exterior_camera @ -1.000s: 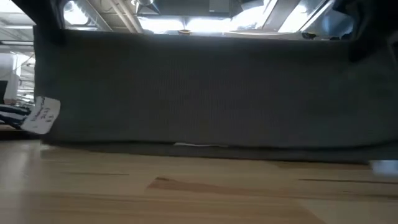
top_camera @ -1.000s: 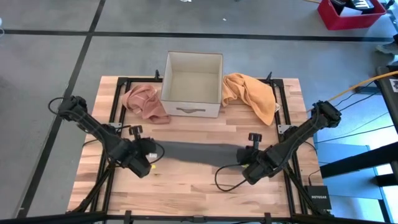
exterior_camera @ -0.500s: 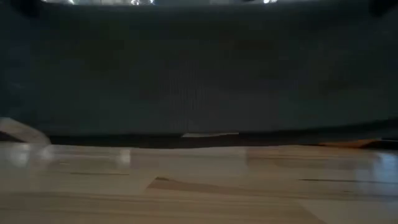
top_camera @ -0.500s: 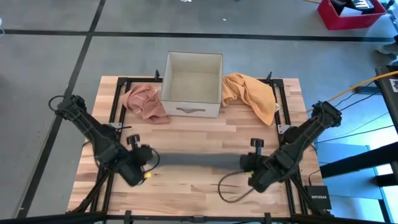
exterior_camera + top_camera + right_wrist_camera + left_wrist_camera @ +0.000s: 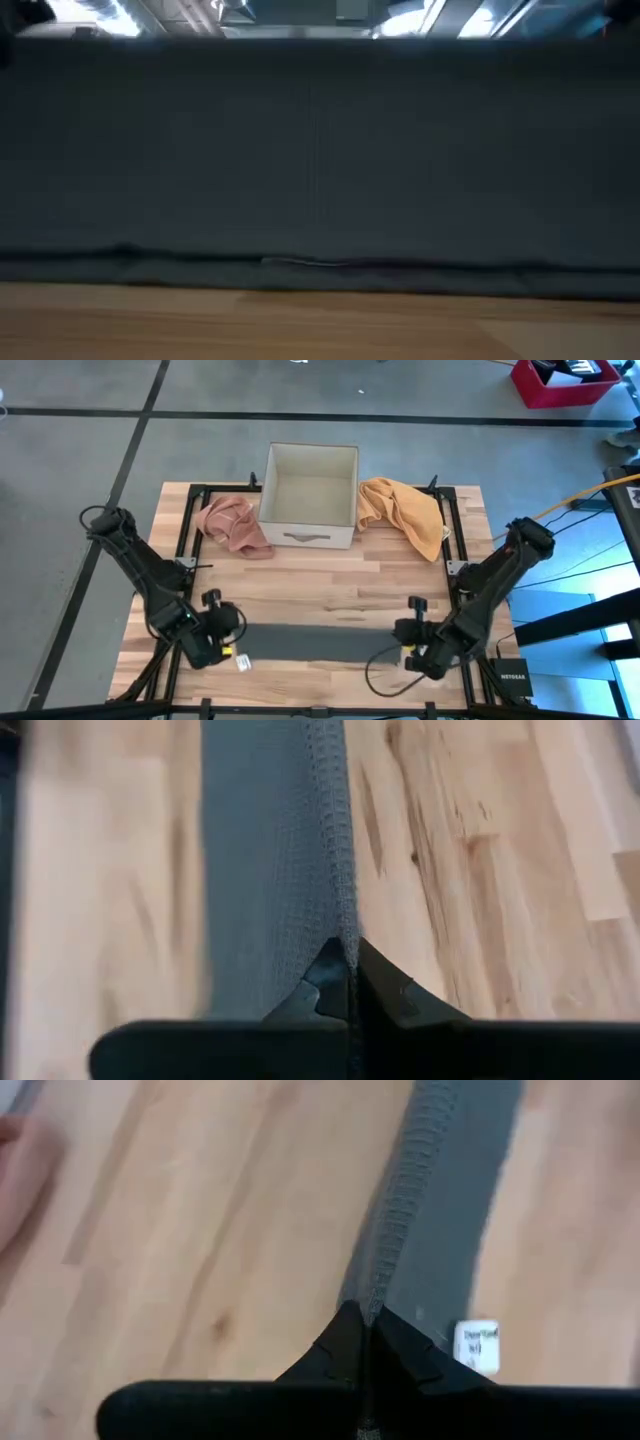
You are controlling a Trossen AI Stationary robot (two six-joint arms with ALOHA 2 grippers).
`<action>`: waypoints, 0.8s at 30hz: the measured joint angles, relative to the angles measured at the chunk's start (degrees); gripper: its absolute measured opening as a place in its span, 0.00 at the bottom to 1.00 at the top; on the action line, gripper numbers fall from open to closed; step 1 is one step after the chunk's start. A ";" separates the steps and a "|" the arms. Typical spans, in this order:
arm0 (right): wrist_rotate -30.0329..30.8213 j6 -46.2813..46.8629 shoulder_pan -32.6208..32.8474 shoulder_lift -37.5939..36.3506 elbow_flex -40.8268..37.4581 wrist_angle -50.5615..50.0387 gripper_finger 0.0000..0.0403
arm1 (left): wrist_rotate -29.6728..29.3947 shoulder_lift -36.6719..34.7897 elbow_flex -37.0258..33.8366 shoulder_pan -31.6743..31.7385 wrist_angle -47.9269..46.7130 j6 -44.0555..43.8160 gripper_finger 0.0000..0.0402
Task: Fold towel
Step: Fold the dark gray towel
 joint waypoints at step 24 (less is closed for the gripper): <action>2.31 -8.19 -15.53 -0.02 -16.39 9.50 0.25 | -5.76 0.08 -16.63 13.80 7.48 14.67 0.22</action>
